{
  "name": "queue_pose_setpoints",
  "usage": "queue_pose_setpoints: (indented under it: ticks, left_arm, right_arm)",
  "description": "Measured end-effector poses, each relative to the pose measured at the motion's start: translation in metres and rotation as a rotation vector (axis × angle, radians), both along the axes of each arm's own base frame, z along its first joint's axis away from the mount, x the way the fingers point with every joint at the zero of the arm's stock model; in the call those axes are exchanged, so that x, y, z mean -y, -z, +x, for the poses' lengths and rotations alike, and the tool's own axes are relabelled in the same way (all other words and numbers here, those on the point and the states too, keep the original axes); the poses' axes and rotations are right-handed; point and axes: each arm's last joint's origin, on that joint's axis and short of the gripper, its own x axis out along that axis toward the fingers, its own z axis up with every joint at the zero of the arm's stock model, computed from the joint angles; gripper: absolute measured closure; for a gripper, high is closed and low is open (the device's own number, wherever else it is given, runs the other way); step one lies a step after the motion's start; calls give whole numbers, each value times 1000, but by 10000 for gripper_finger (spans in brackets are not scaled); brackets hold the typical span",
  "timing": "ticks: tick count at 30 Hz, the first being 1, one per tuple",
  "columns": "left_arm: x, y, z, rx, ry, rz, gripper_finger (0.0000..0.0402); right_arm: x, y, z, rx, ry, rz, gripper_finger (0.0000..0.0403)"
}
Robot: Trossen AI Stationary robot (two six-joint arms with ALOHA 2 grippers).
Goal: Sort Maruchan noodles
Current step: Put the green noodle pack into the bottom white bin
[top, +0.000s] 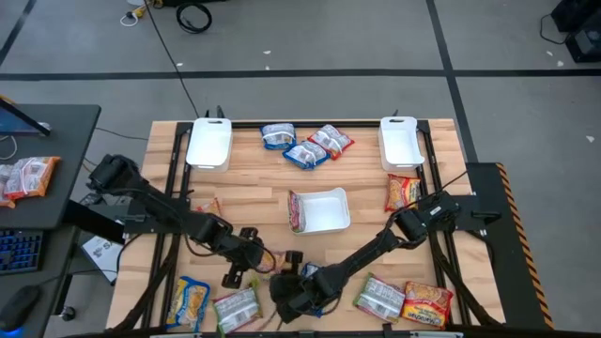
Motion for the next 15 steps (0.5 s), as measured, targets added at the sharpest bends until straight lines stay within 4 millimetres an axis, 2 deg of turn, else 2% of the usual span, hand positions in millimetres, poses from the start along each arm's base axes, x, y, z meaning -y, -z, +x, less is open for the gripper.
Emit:
queue_pose_setpoints:
  ticks: [4, 8, 12, 15]
  left_arm:
    - [-6, -19, -7, 83, -21, 38, 377]
    - [-12, -32, -13, 146, -69, 75, 377]
    - [-12, -36, -14, 166, -82, 78, 377]
    - [-12, -36, -15, 159, -94, 67, 377]
  right_arm:
    - [-10, -31, -11, 19, -94, -47, 382]
    - [-11, -54, -23, 9, -130, -138, 374]
    - [-12, -74, -37, -14, -169, -278, 379]
    - [-14, -81, -47, -52, -211, -379, 383]
